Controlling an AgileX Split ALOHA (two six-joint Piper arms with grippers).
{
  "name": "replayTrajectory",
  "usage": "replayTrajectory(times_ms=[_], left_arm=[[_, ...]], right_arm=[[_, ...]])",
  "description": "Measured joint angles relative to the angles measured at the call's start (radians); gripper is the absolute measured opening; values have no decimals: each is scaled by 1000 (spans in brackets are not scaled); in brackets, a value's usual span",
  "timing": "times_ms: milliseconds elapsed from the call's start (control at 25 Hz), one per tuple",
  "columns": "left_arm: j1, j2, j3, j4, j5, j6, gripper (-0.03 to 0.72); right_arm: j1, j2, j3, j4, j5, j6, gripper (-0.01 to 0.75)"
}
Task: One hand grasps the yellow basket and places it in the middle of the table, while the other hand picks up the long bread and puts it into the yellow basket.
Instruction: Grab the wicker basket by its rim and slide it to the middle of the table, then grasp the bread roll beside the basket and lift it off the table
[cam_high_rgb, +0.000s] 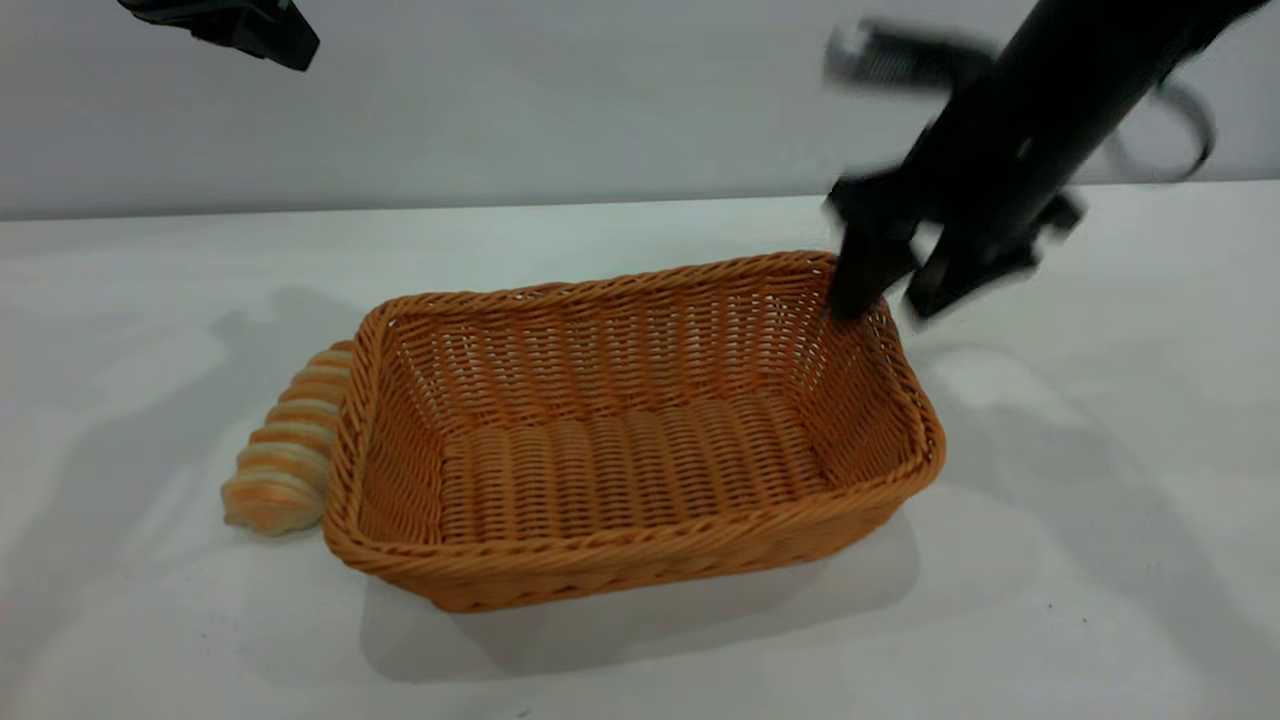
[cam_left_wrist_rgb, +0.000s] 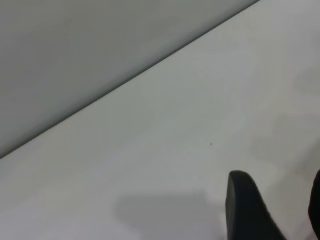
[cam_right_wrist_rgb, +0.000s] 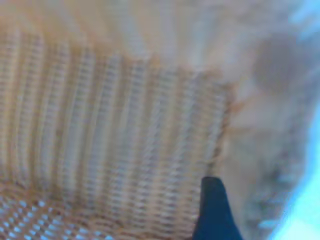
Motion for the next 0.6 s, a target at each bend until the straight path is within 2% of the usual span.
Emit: replayTrajectory(times_ms=[200,400,600], left_arm=[[0,0,0,0,11,-2,378],[0,0,0,0,23,-9,378],[0,0,0,0,28,-21,378]], right_arm=[[-79,-208,1,-70,55,9,518],[-79,-393,39,-202,201,50,512],[-79,-647,184,-291,211,104,465]])
